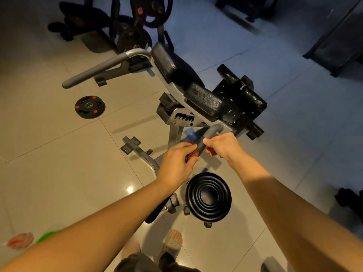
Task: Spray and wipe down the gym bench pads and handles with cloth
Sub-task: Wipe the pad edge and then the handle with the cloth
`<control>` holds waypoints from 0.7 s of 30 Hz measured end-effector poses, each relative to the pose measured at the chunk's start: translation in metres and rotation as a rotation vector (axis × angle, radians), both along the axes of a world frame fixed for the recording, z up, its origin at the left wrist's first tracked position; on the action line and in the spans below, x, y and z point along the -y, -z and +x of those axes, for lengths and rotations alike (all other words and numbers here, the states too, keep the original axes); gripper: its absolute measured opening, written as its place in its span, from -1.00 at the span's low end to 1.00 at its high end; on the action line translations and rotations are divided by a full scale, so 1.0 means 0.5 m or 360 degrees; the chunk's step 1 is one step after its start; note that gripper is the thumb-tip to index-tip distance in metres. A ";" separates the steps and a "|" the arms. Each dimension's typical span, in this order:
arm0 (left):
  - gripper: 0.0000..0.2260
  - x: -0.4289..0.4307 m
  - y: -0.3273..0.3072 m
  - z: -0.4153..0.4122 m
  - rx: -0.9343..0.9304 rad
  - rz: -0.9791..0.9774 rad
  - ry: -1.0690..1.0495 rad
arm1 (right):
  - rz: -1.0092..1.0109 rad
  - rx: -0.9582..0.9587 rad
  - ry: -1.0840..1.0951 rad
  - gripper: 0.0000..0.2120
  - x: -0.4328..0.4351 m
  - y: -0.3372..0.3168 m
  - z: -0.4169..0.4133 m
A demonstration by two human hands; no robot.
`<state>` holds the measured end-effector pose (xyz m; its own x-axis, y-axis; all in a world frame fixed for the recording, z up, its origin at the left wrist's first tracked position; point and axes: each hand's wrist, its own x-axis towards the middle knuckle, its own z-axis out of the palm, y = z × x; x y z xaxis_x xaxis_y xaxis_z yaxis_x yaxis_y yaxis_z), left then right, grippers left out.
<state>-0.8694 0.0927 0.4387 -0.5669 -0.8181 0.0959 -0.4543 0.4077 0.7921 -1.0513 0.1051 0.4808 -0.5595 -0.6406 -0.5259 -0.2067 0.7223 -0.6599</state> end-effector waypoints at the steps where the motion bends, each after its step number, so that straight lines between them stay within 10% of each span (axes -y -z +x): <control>1: -0.68 -0.001 0.000 -0.003 -0.0021 0.0009 -0.0010 | -0.0006 -0.0022 -0.0003 -0.79 0.002 0.003 -0.002; 21: -0.66 -0.040 0.029 0.100 -0.0007 0.0226 0.0043 | 0.0015 0.0160 -0.0062 -0.79 -0.005 -0.013 -0.018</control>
